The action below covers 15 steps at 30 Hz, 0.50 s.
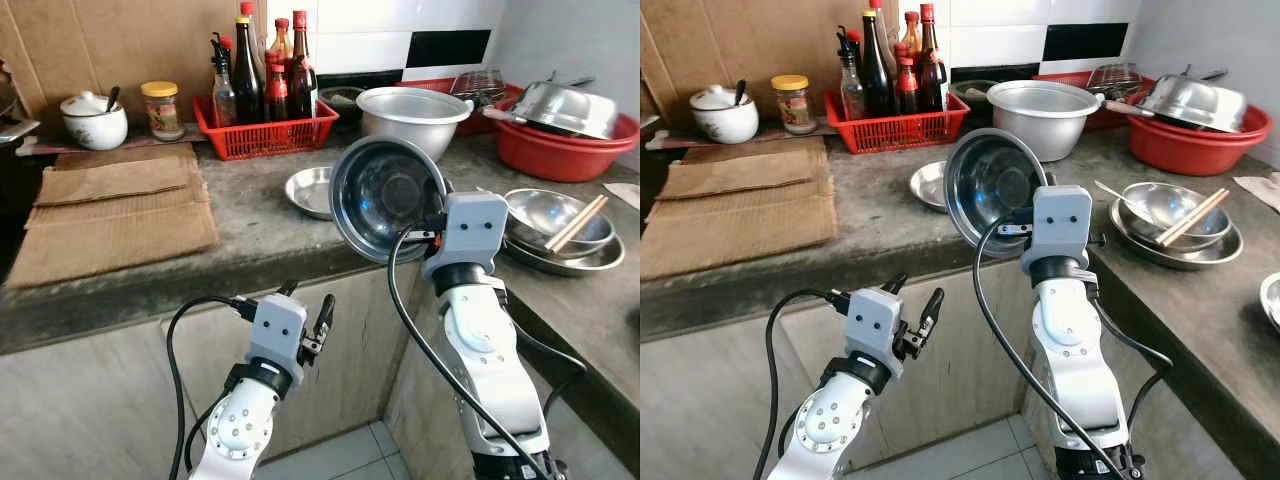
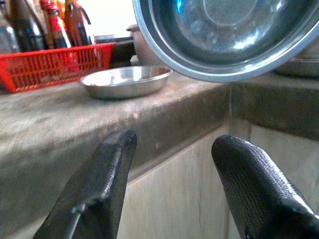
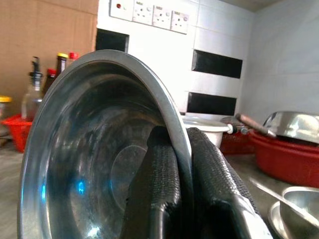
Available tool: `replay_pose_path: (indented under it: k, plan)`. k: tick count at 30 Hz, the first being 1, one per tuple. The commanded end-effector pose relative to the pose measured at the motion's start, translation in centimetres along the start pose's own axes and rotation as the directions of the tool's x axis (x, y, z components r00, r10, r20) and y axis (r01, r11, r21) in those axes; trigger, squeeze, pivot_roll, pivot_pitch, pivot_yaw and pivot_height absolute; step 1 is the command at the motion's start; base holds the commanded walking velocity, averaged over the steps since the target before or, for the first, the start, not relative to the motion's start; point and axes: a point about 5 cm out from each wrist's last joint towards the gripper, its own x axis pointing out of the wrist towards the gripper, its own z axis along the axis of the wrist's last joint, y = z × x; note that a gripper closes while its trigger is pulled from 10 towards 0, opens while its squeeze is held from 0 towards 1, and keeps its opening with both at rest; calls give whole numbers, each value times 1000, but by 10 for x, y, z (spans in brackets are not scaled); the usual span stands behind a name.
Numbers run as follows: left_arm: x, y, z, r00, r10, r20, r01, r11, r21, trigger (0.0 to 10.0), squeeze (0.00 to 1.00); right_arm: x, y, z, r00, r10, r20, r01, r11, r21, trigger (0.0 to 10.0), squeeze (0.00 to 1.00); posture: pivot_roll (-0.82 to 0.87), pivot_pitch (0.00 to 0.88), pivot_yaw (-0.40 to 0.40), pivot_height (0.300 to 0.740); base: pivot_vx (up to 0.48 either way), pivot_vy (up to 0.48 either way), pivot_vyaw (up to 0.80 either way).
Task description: Kitchen organization
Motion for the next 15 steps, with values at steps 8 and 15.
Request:
replay_pose_path:
  k: [8, 15]
  plan:
    - [1, -4, 3, 1000, -10, 12, 10, 1000, -6, 10000, 0, -5, 0, -2, 999, 32, -16, -31, 999, 22, 10000, 0, 69, 0, -30, 740, -319, 0, 0]
    - [1, -4, 3, 1000, -9, 11, 9, 1000, -10, 10000, 0, -9, 1, -4, 998, 62, -20, -61, 997, 47, 10000, 0, 69, 0, -33, 740, -320, 0, 0]
